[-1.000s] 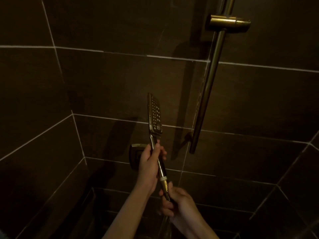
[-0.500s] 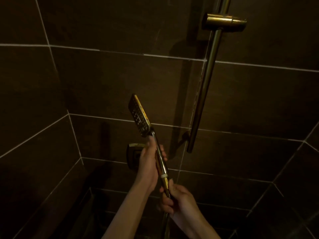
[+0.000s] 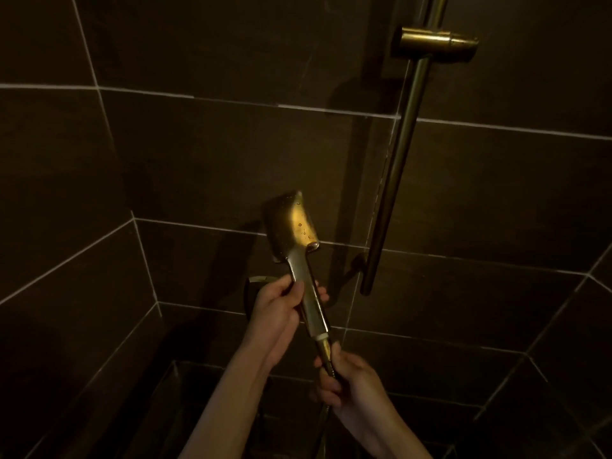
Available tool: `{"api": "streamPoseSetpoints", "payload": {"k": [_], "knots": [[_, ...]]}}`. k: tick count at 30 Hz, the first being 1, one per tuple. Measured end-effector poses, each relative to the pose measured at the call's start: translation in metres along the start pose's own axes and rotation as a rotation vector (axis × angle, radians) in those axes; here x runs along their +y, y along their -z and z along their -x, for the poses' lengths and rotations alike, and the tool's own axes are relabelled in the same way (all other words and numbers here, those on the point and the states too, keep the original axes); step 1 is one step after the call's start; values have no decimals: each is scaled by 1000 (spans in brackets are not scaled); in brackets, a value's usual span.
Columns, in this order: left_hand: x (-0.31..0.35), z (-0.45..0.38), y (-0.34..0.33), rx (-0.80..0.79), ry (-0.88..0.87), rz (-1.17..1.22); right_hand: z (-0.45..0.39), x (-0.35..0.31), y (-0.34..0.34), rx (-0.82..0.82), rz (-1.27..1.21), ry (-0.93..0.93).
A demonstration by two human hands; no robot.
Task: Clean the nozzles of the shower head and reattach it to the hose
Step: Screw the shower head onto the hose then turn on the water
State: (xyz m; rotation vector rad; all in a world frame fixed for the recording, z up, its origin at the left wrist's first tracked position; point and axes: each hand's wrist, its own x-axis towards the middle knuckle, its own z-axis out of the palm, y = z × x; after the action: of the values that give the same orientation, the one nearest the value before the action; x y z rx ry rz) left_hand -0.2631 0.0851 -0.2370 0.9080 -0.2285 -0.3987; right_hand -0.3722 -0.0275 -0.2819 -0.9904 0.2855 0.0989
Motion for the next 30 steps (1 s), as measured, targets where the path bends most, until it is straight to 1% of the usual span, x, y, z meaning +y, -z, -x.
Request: {"api": "streamPoseSetpoints", "payload": {"k": [3,5,7,9,14,20,24,28,30], "knots": [[-5,2,-3,56,4,54,-4,7,-2,-16,-12,-41],[-9,2,-8,105,11,43,-8,12,-3,2,-11,-59],[-10,1,-12,156,15,-70,-9,16,-3,9,5,-67],[-14,-1,-13,174,18,-194,-9,18,-2,-7,7,-66],[-20,-2,-11,188,-20,-345,-7,15,0,-6,-1,-48],[-19,-3,-3,130,8,-213,-8,18,1,36,5,-32],[-19,-5,-4,103,-16,-111,-5,17,3,25,-27,-14],[-19,-4,-6,75,21,60,-1,9,3,0,-31,7],[-18,-5,-5,58,35,66,-1,7,1,-1,-23,11]]}}
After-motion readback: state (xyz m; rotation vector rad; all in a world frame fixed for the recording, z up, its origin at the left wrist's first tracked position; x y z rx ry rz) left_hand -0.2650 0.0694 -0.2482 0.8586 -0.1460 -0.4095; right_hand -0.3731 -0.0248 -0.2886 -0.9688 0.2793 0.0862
